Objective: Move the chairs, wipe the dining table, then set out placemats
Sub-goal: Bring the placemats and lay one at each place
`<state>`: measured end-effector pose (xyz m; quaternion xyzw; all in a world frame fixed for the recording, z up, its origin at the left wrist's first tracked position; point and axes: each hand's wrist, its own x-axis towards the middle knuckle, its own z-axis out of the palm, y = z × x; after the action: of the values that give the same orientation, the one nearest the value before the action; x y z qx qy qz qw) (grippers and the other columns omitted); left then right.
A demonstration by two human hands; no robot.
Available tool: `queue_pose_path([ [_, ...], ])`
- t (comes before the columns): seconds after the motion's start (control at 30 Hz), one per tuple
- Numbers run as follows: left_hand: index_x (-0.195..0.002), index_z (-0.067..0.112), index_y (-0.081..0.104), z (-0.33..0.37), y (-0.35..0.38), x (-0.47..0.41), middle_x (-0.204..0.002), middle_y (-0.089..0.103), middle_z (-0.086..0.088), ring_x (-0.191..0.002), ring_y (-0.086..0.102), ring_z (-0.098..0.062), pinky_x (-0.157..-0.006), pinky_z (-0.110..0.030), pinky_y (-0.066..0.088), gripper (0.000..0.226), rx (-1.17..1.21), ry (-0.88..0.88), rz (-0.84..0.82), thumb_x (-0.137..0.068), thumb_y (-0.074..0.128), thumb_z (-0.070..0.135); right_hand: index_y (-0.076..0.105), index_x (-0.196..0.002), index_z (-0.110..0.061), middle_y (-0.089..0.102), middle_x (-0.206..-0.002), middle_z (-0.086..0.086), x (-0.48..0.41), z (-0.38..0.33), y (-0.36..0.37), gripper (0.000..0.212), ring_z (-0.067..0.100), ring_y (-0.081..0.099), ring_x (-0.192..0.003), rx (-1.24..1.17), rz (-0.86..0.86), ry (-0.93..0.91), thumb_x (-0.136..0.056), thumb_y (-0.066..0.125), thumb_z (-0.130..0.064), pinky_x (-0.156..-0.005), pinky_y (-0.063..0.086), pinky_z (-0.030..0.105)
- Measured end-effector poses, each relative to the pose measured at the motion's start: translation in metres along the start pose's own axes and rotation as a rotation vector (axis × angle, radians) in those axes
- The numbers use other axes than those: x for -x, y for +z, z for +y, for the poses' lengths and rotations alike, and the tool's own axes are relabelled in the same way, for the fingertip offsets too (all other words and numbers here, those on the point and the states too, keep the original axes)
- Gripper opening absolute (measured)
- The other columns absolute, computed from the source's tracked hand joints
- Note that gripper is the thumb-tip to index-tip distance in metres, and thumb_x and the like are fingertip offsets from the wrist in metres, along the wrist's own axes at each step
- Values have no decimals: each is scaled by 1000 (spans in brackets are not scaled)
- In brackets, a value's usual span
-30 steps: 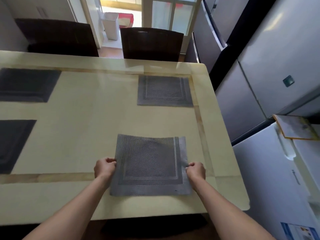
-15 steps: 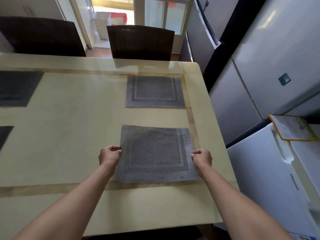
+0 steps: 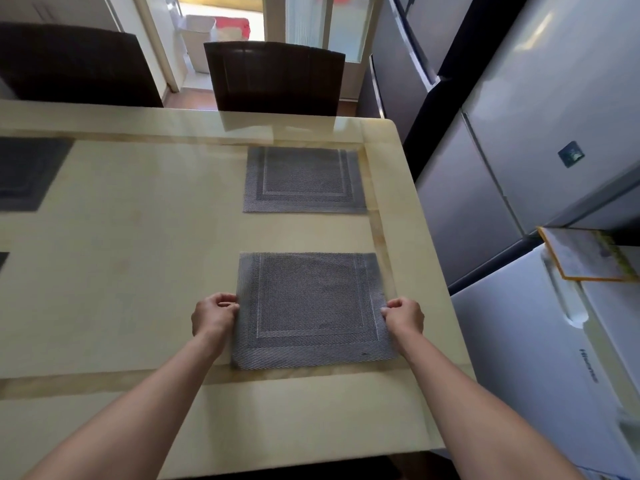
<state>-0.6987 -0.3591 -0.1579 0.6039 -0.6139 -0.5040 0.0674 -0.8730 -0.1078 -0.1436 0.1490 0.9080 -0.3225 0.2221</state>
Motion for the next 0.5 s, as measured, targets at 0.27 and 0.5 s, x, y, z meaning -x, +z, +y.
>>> queue_pose_path([
  [0.27, -85, 17, 69, 3, 2, 0, -85, 70, -2, -84, 65, -20, -80, -27, 49, 8, -8, -17, 10, -81, 70, 9, 68, -87, -10, 70, -100, 12, -3, -1, 2, 4, 24, 58, -82, -14, 9, 4, -83, 67, -11, -78, 48, 30],
  [0.5, -87, 16, 71, 6, 2, 1, -88, 71, -3, -82, 64, -18, -77, -23, 45, 9, -8, -36, 23, -80, 71, 10, 67, -77, -13, 71, -96, 11, -5, -3, -1, 6, 23, 59, -78, -58, 16, 23, -80, 71, -11, -74, 47, 27],
])
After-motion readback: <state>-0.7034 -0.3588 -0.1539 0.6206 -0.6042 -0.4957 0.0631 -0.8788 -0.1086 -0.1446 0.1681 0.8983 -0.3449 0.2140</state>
